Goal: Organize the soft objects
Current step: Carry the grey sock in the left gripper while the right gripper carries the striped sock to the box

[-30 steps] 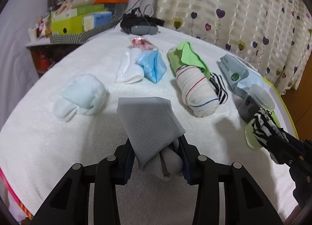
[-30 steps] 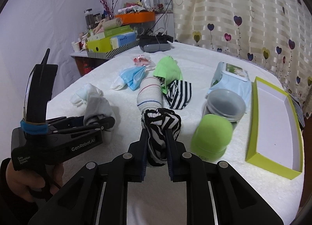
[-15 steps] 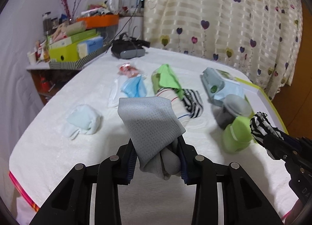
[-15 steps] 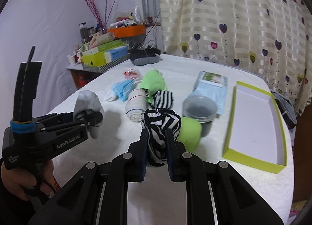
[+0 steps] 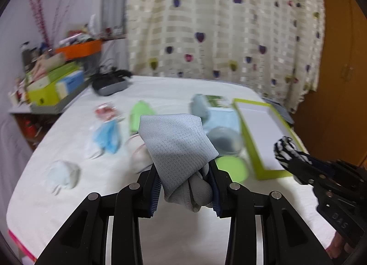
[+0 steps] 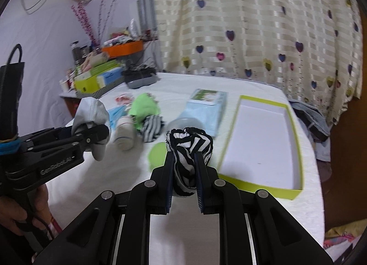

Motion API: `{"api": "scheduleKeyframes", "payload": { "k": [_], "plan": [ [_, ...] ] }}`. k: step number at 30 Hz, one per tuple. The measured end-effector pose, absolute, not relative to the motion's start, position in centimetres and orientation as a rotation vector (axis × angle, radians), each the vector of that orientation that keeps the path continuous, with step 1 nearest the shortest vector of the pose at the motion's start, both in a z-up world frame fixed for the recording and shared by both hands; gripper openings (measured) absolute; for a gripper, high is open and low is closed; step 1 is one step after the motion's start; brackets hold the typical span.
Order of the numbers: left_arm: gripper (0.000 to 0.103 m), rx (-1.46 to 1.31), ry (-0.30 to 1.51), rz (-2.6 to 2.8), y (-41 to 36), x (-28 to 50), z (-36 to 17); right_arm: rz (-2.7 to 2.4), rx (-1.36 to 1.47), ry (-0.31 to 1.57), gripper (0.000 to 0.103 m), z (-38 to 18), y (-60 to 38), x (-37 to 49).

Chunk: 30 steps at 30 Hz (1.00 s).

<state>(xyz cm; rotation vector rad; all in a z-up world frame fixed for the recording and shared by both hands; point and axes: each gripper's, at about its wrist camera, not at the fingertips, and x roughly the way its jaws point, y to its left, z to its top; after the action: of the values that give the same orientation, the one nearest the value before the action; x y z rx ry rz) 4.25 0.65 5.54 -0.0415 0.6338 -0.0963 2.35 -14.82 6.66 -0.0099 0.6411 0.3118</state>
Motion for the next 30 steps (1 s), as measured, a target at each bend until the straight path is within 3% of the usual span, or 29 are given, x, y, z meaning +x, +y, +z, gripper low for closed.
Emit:
{"api": "scheduleKeyframes", "payload": {
  "k": [14,30],
  "plan": [
    [0.035,0.022,0.651,-0.316,-9.1,8.0,5.9,0.164,0.058,0.68,0.018,5.5,-22.7,5.2],
    [0.035,0.097,0.765,-0.424,-15.9,12.3,2.0,0.116,0.11,0.799,0.018,0.9,-27.6,9.3]
  ]
}}
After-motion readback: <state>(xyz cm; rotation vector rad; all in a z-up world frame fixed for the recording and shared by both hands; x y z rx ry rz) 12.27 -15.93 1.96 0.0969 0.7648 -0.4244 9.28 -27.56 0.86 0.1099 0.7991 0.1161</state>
